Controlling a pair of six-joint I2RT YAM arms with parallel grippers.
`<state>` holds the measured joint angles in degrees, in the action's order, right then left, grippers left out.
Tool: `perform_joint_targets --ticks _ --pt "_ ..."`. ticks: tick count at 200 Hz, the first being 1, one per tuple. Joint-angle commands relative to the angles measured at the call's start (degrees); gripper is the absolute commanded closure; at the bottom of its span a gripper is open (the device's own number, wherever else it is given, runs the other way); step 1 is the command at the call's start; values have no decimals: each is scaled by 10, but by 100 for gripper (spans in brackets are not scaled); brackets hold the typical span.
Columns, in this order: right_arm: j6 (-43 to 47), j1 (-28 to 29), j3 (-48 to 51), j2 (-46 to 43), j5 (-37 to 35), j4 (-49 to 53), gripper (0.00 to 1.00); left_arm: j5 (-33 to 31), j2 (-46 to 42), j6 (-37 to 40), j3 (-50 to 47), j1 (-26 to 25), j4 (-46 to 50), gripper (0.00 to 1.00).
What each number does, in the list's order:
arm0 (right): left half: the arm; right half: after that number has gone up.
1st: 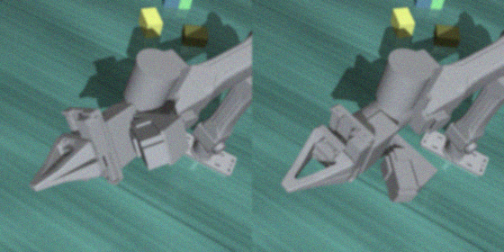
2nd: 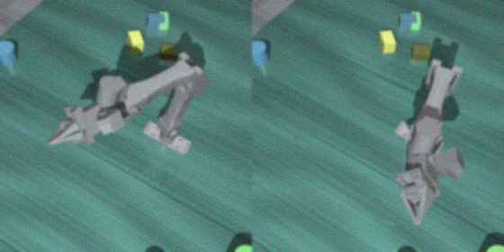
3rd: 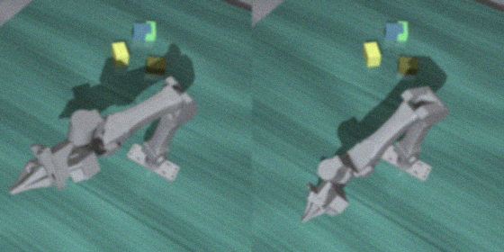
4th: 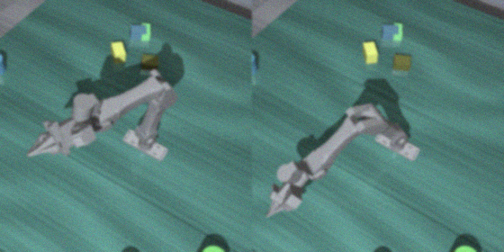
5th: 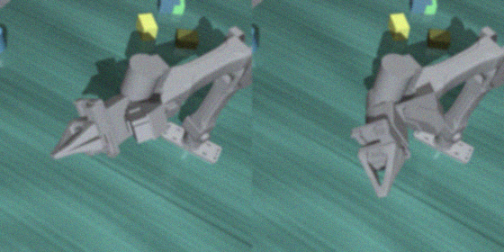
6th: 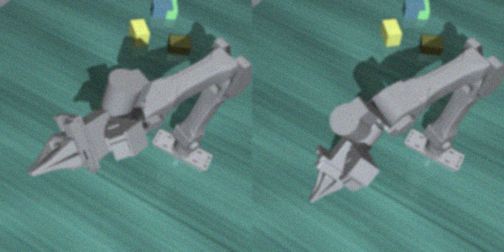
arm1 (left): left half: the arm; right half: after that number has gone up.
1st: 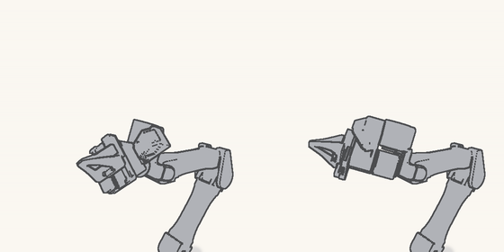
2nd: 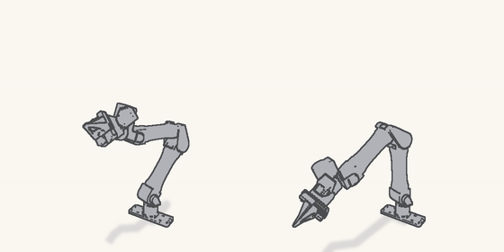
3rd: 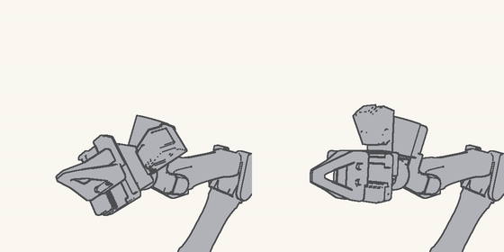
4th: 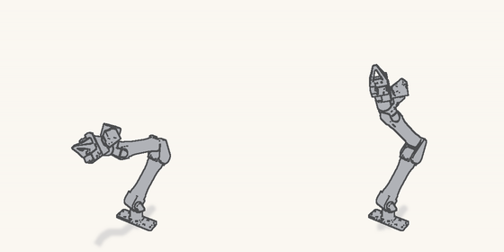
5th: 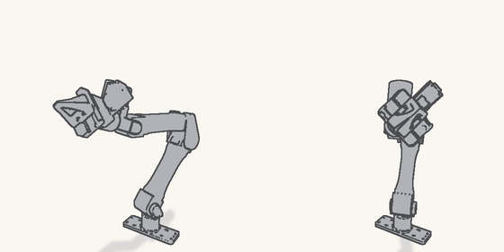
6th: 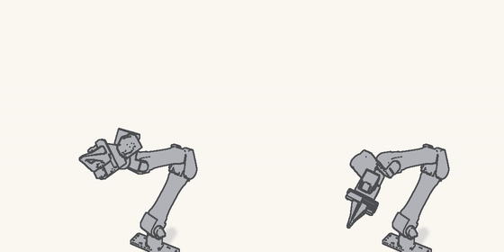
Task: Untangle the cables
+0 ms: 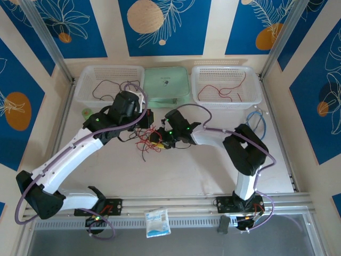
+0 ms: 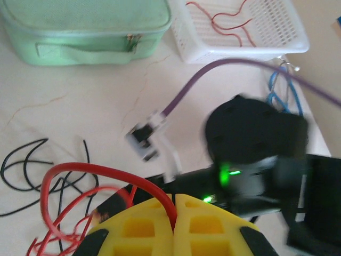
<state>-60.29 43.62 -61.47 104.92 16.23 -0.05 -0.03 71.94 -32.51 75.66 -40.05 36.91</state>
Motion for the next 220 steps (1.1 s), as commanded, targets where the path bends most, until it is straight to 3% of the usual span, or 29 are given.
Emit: perform_joint_targets --ticks 1,23,54,76,130,190,220 --pt "-18 5 3 39 37 -33 59 15 -14 15 25 -6 -10 100" --pt "-14 5 3 65 26 -29 66 9 -22 17 32 -5 -8 100" --pt "-14 1 15 79 25 -26 91 -2 -30 26 48 -6 -3 100" --pt "-6 -3 32 69 7 -11 97 -11 -25 42 86 -6 14 100" --pt "33 -29 70 6 -75 62 98 -33 -6 88 204 -5 59 100" --pt "70 -46 69 -54 -153 140 98 -41 -3 97 220 -6 48 100" --pt "91 -45 58 -77 -191 187 88 -15 21 107 239 -6 23 100"
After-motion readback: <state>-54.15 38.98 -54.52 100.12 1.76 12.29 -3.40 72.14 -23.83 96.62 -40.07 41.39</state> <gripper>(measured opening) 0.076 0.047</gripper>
